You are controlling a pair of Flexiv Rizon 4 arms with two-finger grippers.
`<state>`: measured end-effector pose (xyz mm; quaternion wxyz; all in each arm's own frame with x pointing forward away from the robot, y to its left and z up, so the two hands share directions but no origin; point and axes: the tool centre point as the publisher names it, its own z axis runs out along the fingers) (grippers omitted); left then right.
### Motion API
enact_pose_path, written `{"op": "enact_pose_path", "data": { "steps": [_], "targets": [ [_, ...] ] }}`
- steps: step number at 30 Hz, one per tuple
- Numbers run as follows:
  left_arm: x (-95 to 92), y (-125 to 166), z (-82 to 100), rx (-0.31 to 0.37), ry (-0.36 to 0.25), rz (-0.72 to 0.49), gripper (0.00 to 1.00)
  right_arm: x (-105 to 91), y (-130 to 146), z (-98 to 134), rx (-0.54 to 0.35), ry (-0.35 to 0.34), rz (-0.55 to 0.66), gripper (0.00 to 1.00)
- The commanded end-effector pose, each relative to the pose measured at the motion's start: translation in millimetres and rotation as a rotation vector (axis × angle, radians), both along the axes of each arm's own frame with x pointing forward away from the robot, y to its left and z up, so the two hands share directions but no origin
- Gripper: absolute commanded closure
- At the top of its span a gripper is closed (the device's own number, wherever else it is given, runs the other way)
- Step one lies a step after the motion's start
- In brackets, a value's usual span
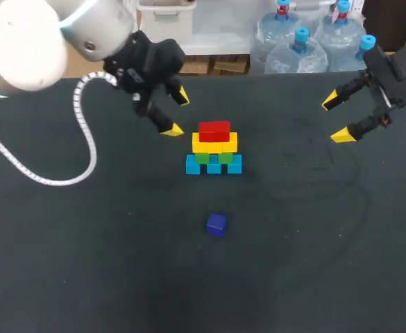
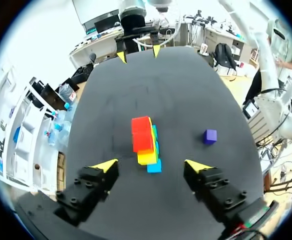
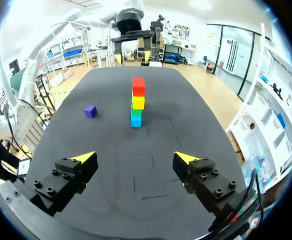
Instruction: Place the blue cubes, place green cubes on the blue cubes, place the yellow cubes on the green cubes, then place the red cubes on the yellow cubes, and place purple cube on the red cubes.
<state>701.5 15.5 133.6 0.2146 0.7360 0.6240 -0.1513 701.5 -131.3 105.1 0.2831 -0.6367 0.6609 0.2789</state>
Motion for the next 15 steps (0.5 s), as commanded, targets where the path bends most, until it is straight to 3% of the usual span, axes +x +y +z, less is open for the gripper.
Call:
{"op": "enact_pose_path", "data": {
  "steps": [1, 15],
  "targets": [
    [-21.1, 27, 9.0, -0.067, -0.037, 0.008, 0.00, 0.2, 0, 0, 0.001, 0.000, 0.001, 0.00],
    [-63.3, 80, 32.2, -0.099, -0.086, -0.097, 0.00, 0.2, 0, 0, 0.001, 0.000, 0.001, 0.00]
  ]
}}
